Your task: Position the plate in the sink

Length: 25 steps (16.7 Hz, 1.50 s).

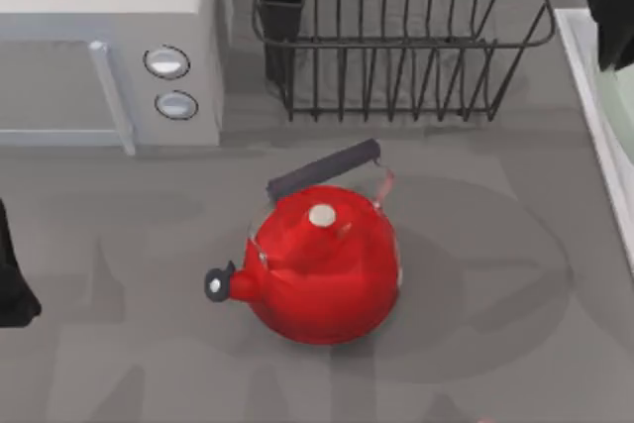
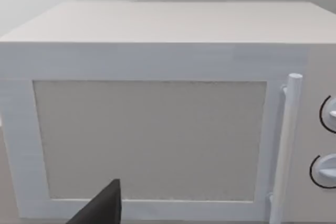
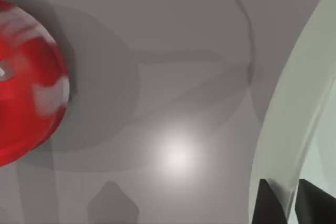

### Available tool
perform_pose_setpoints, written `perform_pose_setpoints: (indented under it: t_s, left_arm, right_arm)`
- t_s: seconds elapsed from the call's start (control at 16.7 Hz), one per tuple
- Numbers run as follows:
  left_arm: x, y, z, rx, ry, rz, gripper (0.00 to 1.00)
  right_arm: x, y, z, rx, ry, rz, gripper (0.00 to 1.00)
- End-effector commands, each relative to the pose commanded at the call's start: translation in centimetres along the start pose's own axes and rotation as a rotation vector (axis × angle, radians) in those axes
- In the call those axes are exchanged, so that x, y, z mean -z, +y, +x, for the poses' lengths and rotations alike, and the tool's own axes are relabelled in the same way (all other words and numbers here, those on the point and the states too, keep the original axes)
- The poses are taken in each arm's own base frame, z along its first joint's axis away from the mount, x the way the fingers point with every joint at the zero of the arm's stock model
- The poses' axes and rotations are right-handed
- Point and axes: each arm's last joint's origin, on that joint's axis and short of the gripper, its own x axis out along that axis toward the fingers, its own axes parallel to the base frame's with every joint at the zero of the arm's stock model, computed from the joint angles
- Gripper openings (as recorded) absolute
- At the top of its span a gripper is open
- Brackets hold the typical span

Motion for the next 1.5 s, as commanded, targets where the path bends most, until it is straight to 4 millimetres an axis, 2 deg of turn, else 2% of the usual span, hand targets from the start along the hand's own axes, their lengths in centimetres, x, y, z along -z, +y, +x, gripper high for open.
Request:
perform_pose_setpoints:
  t_s: [0.12,0.24,0.42,0.6,0.72,0.84,1.08,1.5]
  left_arm:
    - [0.0,0.0,0.0,0.0,0.0,0.0,1.0]
    - [0.0,0.0,0.0,0.0,0.0,0.0,1.0]
    - [0.0,0.0,0.0,0.0,0.0,0.0,1.0]
    - [0.0,0.0,0.0,0.0,0.0,0.0,1.0]
    - [0.0,0.0,0.0,0.0,0.0,0.0,1.0]
    - [0.0,0.0,0.0,0.0,0.0,0.0,1.0]
    - [0.0,0.0,0.0,0.0,0.0,0.0,1.0]
    - [0.0,0.0,0.0,0.0,0.0,0.0,1.0]
  right_arm:
    - [-2.2,-1.0,1.0,0.007,0.009,-0.001,0.0]
    - [-5.3,-2.6,2.9,0.015,0.021,-0.002,0.0]
    - [-10.5,-6.3,8.0,0.026,0.06,-0.004,0.0]
    - [-13.8,-11.0,12.8,0.028,0.083,-0.005,0.0]
    - [-14.8,-13.8,14.8,0.027,0.084,-0.006,0.0]
    - [-15.1,-15.4,15.8,0.027,0.084,-0.006,0.0]
    - [-15.2,-15.6,15.9,0.027,0.084,-0.006,0.0]
    - [-15.2,-15.6,15.9,0.027,0.084,-0.006,0.53]
